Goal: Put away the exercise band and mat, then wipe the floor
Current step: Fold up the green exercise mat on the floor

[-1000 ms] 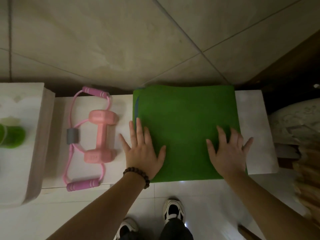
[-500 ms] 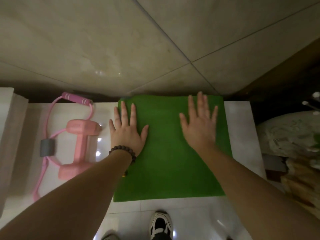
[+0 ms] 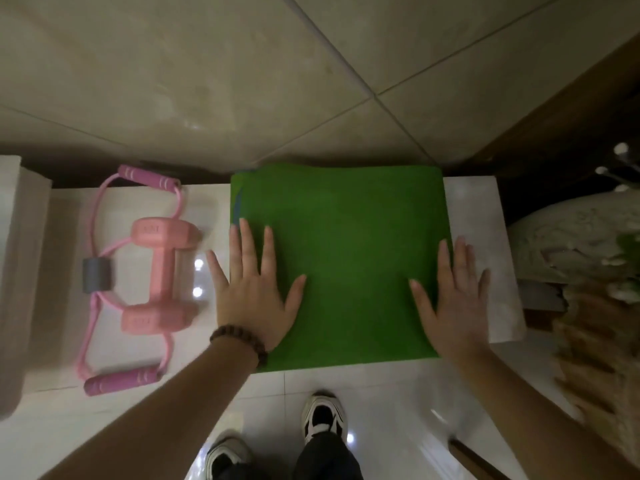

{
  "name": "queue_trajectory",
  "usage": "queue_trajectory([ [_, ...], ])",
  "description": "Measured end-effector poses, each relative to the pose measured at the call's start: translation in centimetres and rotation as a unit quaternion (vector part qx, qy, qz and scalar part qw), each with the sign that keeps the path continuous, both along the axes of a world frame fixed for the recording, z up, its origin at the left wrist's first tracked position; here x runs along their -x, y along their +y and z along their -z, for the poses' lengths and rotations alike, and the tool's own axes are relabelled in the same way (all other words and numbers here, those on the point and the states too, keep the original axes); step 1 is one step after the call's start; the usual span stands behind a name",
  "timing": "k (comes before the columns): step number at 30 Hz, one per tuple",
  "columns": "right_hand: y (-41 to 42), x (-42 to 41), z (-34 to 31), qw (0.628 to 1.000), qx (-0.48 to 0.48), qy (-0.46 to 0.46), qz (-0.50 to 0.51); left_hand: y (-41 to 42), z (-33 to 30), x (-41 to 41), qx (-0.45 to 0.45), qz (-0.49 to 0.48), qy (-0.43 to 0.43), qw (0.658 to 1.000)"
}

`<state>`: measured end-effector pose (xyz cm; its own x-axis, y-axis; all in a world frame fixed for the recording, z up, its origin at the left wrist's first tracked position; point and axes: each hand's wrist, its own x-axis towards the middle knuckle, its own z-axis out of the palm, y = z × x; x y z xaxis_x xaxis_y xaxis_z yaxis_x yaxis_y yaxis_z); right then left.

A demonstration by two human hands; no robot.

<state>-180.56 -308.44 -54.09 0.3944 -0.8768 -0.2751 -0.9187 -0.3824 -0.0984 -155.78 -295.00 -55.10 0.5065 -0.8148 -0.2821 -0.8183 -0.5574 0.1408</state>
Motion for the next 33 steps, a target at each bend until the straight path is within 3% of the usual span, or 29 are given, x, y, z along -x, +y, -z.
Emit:
queue_trajectory([
  [4,2.7,2.0,2.6,0.998,0.001,0.053,-0.015,4.4,1.6,2.6,-0.023,0.020,0.004,1.000],
  [15,2.8,1.9,4.9,0.999,0.040,0.030,-0.009,4.2,3.8,2.6,0.014,0.015,0.003,1.000],
  [21,2.5,1.8,4.0,0.997,0.022,0.069,-0.023,3.9,2.4,2.6,-0.035,0.010,0.011,0.999],
  [26,1.9,0.8,-1.3,0.992,-0.010,0.119,-0.035,3.7,-2.4,1.8,-0.052,-0.003,0.058,0.997],
  [33,5.0,-2.2,-16.0,0.999,-0.019,-0.022,-0.045,7.7,-17.2,1.5,0.002,-0.051,0.071,0.996],
])
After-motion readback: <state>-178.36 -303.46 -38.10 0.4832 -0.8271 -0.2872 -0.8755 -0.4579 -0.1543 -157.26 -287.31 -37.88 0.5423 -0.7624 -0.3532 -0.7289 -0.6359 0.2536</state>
